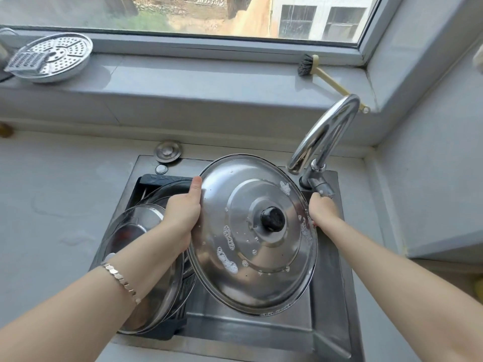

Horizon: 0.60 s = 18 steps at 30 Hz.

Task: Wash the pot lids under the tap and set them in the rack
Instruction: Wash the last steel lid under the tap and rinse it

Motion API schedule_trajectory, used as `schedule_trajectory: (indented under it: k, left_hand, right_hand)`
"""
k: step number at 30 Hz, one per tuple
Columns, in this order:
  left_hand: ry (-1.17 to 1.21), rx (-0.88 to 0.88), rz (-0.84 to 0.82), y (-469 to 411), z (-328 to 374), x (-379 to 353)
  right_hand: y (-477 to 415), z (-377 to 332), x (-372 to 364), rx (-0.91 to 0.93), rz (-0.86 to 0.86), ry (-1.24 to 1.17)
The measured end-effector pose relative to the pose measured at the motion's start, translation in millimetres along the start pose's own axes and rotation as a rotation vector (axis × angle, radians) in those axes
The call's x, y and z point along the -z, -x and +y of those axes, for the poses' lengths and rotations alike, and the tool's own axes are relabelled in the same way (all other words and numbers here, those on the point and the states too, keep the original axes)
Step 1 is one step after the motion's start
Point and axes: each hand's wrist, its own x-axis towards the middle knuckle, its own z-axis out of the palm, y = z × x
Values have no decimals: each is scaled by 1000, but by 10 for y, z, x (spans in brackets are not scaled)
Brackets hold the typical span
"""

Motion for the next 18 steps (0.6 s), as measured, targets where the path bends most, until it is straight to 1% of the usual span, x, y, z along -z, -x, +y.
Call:
schedule_trajectory:
  k: [3, 10, 13, 15, 16, 17, 18]
  left_hand:
    - [-2, 0, -3, 28, 31, -15]
    - [22, 23, -12, 23, 66, -25]
    - [29, 27, -11, 23, 75, -20]
    - [15, 24, -4, 31, 74, -15]
    - [11, 24, -2, 34, 71, -14]
    - [9, 25, -1, 45, 68, -13]
    - [2, 24, -3, 53, 60, -13]
  right_hand:
    - [-47, 81, -8, 6, 40, 3]
    - [-103, 193, -17, 20, 30, 12]
    - [-83, 162, 1, -3, 20, 1]
    - [-28, 129, -12, -36, 55, 51]
    - [47, 95, -40, -20, 108, 78]
    - [161, 50, -73, 58, 172, 87]
    - [287, -6, -120, 201, 215, 83]
